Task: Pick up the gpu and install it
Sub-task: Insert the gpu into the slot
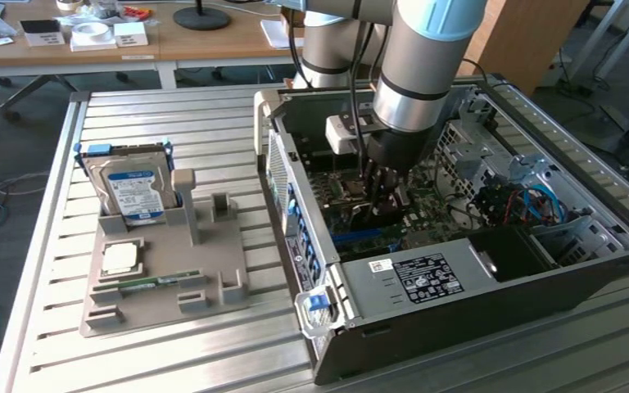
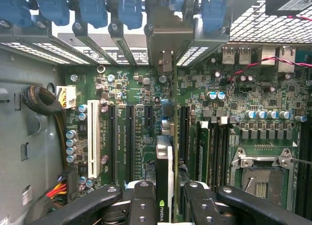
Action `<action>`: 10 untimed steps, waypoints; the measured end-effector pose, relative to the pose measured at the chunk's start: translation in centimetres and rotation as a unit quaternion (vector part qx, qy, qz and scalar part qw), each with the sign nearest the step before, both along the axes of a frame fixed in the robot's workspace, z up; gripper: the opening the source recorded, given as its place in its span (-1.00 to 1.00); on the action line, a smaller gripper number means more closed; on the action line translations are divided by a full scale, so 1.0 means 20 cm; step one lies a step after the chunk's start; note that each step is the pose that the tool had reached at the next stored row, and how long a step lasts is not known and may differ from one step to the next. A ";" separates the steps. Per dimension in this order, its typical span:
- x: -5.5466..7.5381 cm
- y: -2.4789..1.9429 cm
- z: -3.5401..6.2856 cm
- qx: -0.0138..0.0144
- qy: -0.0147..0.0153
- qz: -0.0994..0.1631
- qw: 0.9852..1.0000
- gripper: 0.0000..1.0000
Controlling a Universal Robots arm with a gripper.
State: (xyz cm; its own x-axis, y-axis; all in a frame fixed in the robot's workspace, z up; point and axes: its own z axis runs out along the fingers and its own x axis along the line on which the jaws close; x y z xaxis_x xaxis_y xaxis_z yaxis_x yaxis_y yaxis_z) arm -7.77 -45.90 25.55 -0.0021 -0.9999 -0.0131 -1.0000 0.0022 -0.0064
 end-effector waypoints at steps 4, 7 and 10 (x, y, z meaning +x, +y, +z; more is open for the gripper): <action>0.00 0.000 -0.001 0.001 0.000 0.000 1.000 -0.47; 0.00 0.000 -0.001 0.001 0.000 0.000 1.000 -0.47; 0.00 0.000 -0.003 0.001 0.000 0.000 1.000 -0.47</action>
State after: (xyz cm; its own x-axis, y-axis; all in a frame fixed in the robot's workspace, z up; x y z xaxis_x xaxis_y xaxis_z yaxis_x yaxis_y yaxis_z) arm -7.77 -45.90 25.49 -0.0021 -0.9999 -0.0154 -1.0000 0.0022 -0.0063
